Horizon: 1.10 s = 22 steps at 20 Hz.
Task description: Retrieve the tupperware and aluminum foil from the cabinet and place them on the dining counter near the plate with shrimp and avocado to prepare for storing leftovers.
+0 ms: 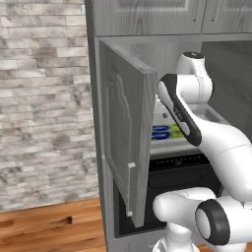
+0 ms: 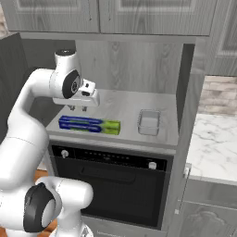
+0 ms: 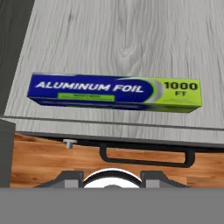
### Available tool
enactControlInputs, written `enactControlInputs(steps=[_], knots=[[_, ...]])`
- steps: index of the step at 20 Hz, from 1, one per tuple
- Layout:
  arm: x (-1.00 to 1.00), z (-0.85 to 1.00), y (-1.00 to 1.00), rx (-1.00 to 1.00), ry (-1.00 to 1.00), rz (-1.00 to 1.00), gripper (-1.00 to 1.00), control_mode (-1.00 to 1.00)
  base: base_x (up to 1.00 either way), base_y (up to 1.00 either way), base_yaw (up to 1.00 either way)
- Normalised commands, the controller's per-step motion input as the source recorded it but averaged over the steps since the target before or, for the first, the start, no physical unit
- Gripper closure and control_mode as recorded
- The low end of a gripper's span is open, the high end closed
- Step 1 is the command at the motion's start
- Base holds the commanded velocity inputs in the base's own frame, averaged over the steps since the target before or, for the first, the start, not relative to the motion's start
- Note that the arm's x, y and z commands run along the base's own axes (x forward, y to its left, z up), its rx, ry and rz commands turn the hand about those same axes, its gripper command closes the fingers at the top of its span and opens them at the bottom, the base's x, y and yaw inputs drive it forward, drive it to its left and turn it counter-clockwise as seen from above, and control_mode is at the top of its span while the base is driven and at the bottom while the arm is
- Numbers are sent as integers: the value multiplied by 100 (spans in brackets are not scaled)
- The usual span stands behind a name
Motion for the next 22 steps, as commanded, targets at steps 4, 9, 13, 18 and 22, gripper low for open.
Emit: enactControlInputs(steps=[4, 9, 13, 18, 22], knots=[[-14, -7, 0, 0, 0, 0, -100, -100, 0, 0, 0], [-32, -42, 0, 0, -9, -3, -100, -100, 0, 0, 0], [-3, -42, -1, 4, -13, -15, -100, -100, 0, 0, 0], [0, -25, -1, 5, -16, -29, -100, -100, 0, 0, 0], [1, -3, -7, 12, -12, -42, -100, -100, 0, 0, 0]])
